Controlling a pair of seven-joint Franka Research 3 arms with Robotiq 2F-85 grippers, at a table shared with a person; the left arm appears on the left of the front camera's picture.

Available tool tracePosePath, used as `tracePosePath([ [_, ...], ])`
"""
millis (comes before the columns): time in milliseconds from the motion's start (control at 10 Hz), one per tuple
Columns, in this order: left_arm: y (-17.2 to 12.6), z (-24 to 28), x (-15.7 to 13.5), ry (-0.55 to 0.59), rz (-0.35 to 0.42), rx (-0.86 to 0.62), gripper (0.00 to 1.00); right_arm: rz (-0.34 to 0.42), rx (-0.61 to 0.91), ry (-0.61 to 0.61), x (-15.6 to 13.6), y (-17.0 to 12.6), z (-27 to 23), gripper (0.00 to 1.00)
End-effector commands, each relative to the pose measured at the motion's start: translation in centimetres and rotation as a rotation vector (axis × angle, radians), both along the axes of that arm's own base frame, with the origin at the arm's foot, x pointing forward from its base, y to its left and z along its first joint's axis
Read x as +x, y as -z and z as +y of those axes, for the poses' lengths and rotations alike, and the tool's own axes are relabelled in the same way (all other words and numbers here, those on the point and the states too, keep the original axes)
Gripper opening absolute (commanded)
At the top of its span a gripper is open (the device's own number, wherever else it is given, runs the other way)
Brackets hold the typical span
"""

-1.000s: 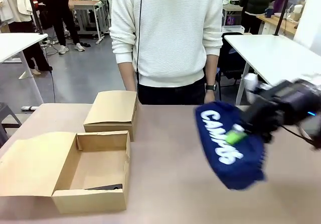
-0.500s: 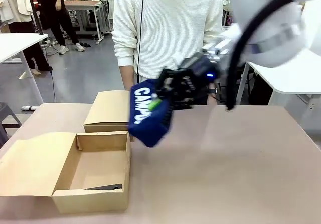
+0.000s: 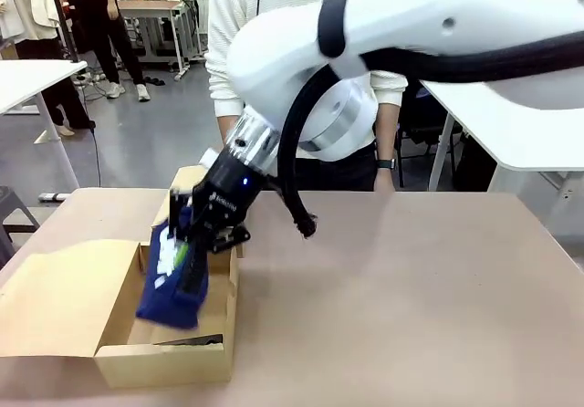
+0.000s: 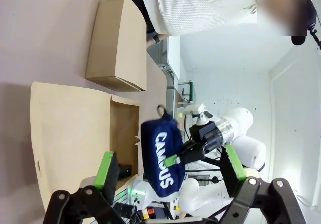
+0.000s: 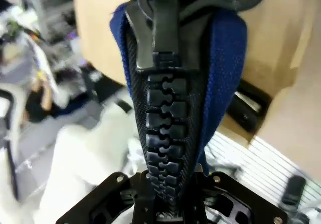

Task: Place items inside the box.
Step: Pick up a Pencil pouch or Stapler and place it inside the Mailer Box closest to the robot.

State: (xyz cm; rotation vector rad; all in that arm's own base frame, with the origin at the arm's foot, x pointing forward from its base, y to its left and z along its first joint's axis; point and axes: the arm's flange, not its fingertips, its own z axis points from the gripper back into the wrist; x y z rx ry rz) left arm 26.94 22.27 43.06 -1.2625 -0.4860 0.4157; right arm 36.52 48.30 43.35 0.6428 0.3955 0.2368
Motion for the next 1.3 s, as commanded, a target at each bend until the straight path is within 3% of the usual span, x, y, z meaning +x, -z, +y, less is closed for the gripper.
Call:
tracePosePath([
  [0,-0.1,0.1,-0.2,0.005,-0.026,-0.003,1.0,-0.005,0.062,0.108,1.4,-0.9,-0.9,0.06],
  [100,-0.1,0.1,-0.2,0.005,-0.026,-0.003,1.0,-0.005,0.062,0.108,1.4,-0.9,-0.9,0.06],
  [200,-0.1,0.1,-0.2,0.005,-0.026,-0.003,1.0,0.004,-0.004,-0.005,0.0,0.0,-0.1,0.06],
  [400,-0.1,0.1,-0.2,0.005,-0.026,-0.003,1.0,-0.153,-0.242,0.063,-1.1,-1.9,3.8,0.06],
  [600,-0.1,0.1,-0.2,0.005,-0.026,-0.003,1.0,-0.23,-0.256,0.149,-2.4,-2.8,5.7,0.06],
  [800,-0.1,0.1,-0.2,0.005,-0.026,-0.003,1.0,-0.242,-0.306,0.194,-2.9,-1.7,6.5,0.06],
  [1200,-0.1,0.1,-0.2,0.005,-0.026,-0.003,1.0,-0.323,-0.354,0.21,-1.0,1.5,8.6,0.06],
])
